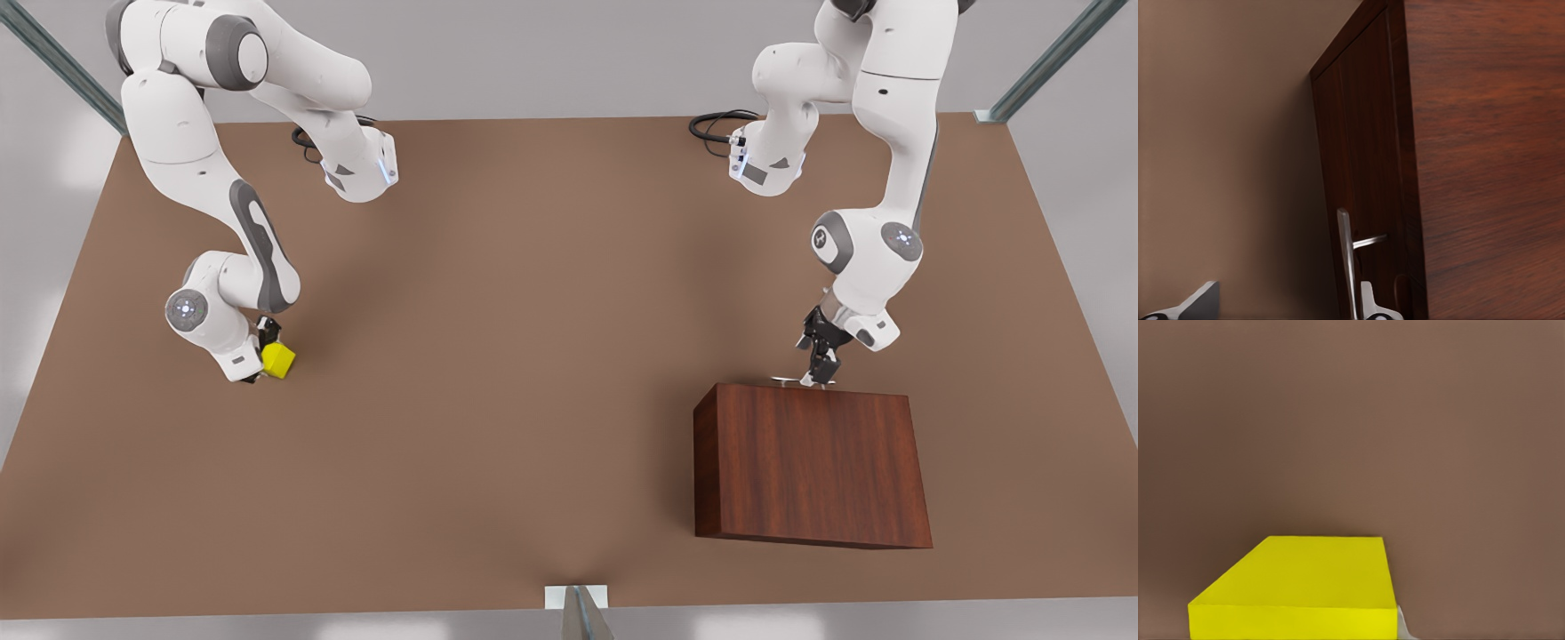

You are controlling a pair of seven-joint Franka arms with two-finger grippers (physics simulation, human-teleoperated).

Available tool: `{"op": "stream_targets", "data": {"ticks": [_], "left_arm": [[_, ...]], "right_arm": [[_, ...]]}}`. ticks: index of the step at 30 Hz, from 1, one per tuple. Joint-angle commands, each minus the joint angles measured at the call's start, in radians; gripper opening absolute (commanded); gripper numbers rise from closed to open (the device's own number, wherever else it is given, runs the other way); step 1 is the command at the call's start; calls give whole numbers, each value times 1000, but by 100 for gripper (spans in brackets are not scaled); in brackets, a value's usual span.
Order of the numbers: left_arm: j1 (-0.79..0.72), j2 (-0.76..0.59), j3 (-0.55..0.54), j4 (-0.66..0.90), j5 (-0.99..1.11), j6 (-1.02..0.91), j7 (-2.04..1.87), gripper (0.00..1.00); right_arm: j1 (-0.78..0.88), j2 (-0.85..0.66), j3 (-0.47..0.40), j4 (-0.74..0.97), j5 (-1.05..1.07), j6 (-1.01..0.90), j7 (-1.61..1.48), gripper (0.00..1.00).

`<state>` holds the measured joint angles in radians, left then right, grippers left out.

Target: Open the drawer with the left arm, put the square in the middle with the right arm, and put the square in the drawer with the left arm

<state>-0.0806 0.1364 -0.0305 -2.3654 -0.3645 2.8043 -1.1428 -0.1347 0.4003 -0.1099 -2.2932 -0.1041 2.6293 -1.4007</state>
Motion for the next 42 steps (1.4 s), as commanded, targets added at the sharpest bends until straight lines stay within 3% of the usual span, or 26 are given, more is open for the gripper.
{"op": "stream_targets", "data": {"ticks": [1, 14, 16, 20, 23, 28, 30, 33, 38, 40, 42], "left_arm": [[-1, 2, 0, 0, -14, 0, 0, 100], [-8, -54, 1, -72, -16, -15, 2, 100], [-8, -60, 1, -83, -16, -17, 2, 100], [-10, -84, 3, -91, -17, -45, 2, 100], [-13, -104, 3, -113, -17, -52, 2, 100], [-13, -133, 3, -143, -17, -68, 0, 100], [-13, -143, 3, -164, -17, -66, 0, 100], [-18, -156, 3, -178, -17, -68, 0, 100], [-22, -189, 3, -209, -17, -88, -2, 100], [-28, -193, 4, -210, -17, -91, -2, 100], [-28, -204, 4, -222, -17, -97, -2, 100]], "right_arm": [[0, 0, -1, 0, 0, 0, 0, 58], [20, -80, 7, 0, 1, -72, 89, 57], [21, -123, 68, 0, 1, -126, 207, 57], [26, -167, 277, 11, 7, -181, 624, 57], [216, -161, 292, 72, 12, -186, 867, 56], [622, 144, 322, 484, 17, -196, 1229, 57], [704, 245, 322, 624, 20, -242, 1298, 57], [793, 310, 318, 667, 24, -239, 1428, 57], [833, 342, 296, 652, 43, -238, 1631, 65], [833, 347, 291, 653, 43, -238, 1642, 100], [833, 344, 289, 653, 41, -239, 1634, 100]]}}
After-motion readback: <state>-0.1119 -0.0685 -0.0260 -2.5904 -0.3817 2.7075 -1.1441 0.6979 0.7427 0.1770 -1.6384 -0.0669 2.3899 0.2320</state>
